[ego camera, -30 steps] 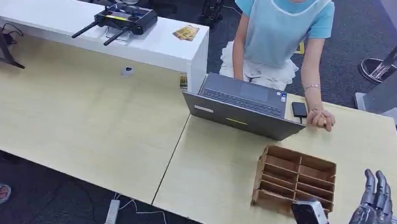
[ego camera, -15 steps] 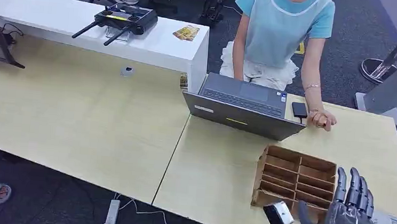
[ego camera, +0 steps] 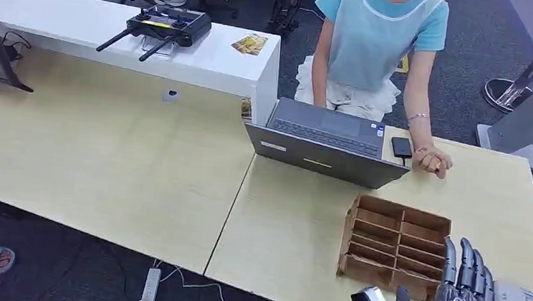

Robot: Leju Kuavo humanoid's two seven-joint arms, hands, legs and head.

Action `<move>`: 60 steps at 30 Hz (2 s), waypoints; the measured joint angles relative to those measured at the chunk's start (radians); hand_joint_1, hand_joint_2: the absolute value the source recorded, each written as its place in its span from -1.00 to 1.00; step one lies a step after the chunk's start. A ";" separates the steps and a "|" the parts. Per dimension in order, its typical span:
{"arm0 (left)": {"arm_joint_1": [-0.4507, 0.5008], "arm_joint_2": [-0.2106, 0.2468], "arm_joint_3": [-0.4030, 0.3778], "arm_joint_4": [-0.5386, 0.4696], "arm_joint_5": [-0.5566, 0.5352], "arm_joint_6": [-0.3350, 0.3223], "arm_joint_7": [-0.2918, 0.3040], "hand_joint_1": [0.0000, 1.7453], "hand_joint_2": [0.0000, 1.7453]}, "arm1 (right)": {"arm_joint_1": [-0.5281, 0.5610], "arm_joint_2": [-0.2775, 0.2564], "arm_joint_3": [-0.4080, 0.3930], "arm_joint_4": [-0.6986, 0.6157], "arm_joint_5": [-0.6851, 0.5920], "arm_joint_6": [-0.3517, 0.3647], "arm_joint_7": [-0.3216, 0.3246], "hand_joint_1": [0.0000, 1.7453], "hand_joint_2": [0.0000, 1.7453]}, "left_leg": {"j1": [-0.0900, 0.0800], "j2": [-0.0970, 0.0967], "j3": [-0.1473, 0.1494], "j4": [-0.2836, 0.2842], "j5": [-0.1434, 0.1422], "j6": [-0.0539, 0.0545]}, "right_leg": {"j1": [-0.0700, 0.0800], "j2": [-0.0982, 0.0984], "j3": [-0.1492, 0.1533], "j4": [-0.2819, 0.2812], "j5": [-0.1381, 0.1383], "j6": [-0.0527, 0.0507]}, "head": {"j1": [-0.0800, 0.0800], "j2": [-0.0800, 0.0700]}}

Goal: Pass the card to the sensor for recognition and then transmit it.

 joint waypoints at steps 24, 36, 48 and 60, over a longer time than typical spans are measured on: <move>0.000 0.002 -0.001 0.000 0.000 -0.008 -0.006 -1.00 -1.00 | -0.043 -0.003 -0.002 0.073 0.073 0.021 0.045 -1.00 1.00 | 0.000 0.000 0.000 0.000 0.000 0.000 | 0.000 0.000 0.000 0.000 0.000 0.000 | 0.000 0.000; 0.000 0.009 -0.001 0.000 -0.006 0.005 0.001 -1.00 -1.00 | -0.070 -0.003 -0.006 0.108 0.075 0.033 0.068 -1.00 1.00 | 0.000 0.000 0.000 0.000 0.000 0.000 | 0.000 0.000 0.000 0.000 0.000 0.000 | 0.000 0.000; -0.001 0.011 -0.001 0.000 0.007 0.011 -0.010 -1.00 -1.00 | -0.075 -0.003 -0.011 0.137 0.074 0.054 0.072 -1.00 1.00 | 0.000 0.000 0.000 0.000 0.000 0.000 | 0.000 0.000 0.000 0.000 0.000 0.000 | 0.000 0.000; -0.001 0.012 -0.001 0.000 0.004 0.004 -0.011 -1.00 -1.00 | -0.094 -0.003 -0.039 0.185 0.072 0.055 0.065 -1.00 1.00 | 0.000 0.000 0.000 0.000 0.000 0.000 | 0.000 0.000 0.000 0.000 0.000 0.000 | 0.000 0.000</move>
